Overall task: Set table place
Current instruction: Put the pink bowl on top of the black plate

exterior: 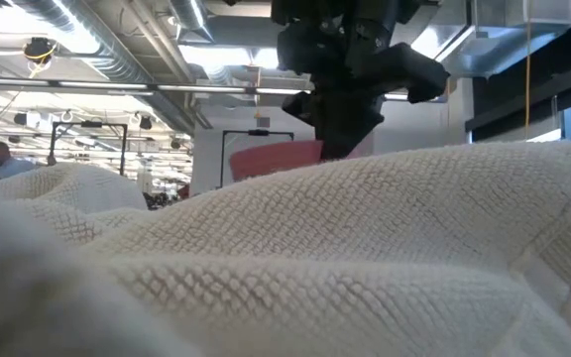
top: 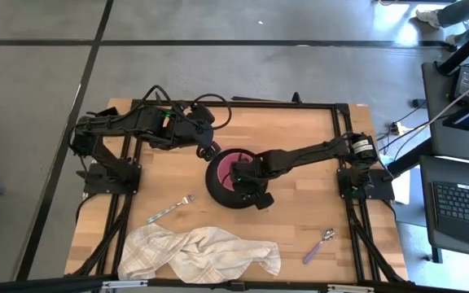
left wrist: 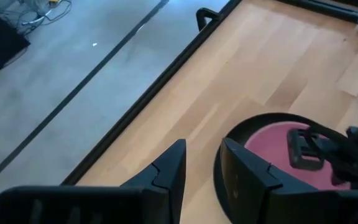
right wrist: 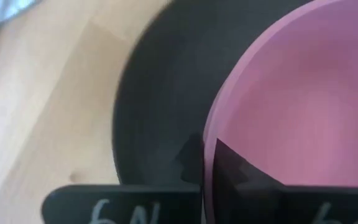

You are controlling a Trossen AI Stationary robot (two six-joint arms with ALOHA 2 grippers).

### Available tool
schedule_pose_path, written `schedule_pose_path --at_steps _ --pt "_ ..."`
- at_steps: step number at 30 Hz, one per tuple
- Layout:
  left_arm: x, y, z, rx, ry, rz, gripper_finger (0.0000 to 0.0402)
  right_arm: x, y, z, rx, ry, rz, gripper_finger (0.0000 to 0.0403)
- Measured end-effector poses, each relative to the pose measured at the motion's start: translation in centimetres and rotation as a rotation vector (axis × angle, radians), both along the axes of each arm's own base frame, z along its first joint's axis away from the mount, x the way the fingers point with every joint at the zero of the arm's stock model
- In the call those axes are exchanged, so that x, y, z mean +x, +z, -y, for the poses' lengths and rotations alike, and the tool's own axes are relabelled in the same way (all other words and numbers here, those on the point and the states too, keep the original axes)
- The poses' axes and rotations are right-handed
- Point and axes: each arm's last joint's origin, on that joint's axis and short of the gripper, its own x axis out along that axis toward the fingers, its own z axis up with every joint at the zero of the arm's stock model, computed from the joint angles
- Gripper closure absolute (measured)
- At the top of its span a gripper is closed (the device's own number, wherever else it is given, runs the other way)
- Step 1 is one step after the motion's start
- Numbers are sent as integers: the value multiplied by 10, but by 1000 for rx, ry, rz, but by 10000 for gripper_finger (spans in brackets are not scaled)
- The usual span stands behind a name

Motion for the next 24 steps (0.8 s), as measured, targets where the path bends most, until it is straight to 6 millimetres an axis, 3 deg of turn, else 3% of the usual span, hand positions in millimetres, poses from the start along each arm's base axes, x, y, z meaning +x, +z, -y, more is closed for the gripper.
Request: schedule_pose_path --at_steps 9,17,24 --pt "0 0 0 3 -1 -6 308 3 1 -16 34 1 46 397" --pt "-2 -1 0 5 -1 -25 308 -2 -12 -15 45 -39 17 397" --pt "-2 -1 0 5 0 -25 308 2 -10 -15 58 -55 57 397"
